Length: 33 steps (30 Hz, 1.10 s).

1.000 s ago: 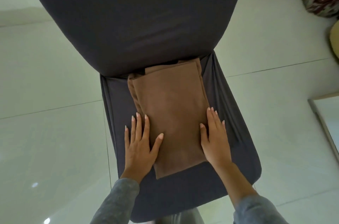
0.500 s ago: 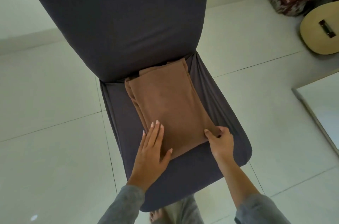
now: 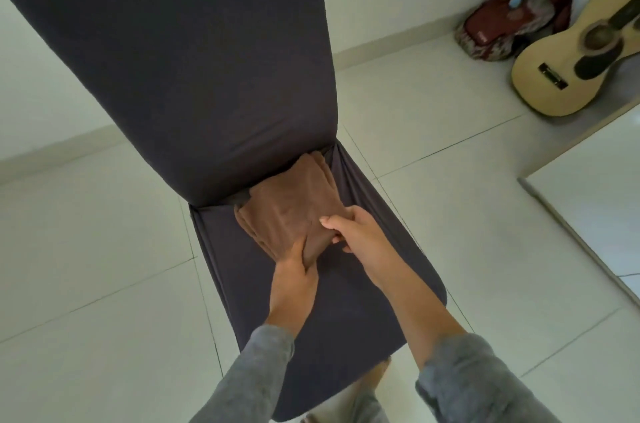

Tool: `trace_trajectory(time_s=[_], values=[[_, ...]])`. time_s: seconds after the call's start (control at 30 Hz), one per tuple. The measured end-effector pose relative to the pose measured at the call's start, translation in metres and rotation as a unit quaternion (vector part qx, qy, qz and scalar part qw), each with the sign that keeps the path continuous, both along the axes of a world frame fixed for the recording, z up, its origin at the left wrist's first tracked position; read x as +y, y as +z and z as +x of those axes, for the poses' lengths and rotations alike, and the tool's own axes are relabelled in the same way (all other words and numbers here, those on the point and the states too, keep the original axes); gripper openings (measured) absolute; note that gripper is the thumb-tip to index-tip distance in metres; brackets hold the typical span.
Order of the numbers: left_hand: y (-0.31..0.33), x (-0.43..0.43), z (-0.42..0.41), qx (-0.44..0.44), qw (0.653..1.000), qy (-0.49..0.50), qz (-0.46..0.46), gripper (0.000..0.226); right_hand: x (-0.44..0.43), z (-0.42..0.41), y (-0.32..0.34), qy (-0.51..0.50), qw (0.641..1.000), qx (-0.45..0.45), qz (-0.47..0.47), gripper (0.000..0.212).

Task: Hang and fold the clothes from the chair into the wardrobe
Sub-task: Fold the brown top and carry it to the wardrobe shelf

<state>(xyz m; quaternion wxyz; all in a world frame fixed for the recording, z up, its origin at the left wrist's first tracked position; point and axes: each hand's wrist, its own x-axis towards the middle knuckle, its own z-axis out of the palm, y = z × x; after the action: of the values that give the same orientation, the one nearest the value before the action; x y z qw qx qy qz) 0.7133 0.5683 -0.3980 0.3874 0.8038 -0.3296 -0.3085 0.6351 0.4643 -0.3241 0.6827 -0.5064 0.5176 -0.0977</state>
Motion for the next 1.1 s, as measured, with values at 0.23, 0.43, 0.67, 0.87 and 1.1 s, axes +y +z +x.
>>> trace_trajectory(time_s=[0.23, 0.43, 0.67, 0.87, 1.1], values=[[0.138, -0.031, 0.046, 0.206, 0.973, 0.105, 0.020, 0.034, 0.006, -0.010, 0.087, -0.030, 0.995, -0.095, -0.026, 0.006], [0.210, -0.034, 0.026, 0.469, 0.855, 0.211, -0.064, 0.047, 0.039, -0.052, 0.085, -0.089, 0.986, 0.020, 0.140, 0.052], [0.270, -0.049, -0.044, 0.523, 0.823, 0.186, -0.116, 0.041, 0.061, -0.096, 0.123, -0.275, 0.845, -0.284, 0.360, 0.088], [0.339, -0.057, -0.121, 0.601, 0.781, 0.061, -0.160, 0.039, 0.013, -0.153, 0.197, -0.374, 0.809, -0.384, 0.238, 0.064], [0.399, -0.071, -0.220, 0.644, 0.720, -0.111, -0.233, 0.041, -0.033, -0.279, 0.313, -0.420, 0.807, -0.416, 0.023, 0.041]])
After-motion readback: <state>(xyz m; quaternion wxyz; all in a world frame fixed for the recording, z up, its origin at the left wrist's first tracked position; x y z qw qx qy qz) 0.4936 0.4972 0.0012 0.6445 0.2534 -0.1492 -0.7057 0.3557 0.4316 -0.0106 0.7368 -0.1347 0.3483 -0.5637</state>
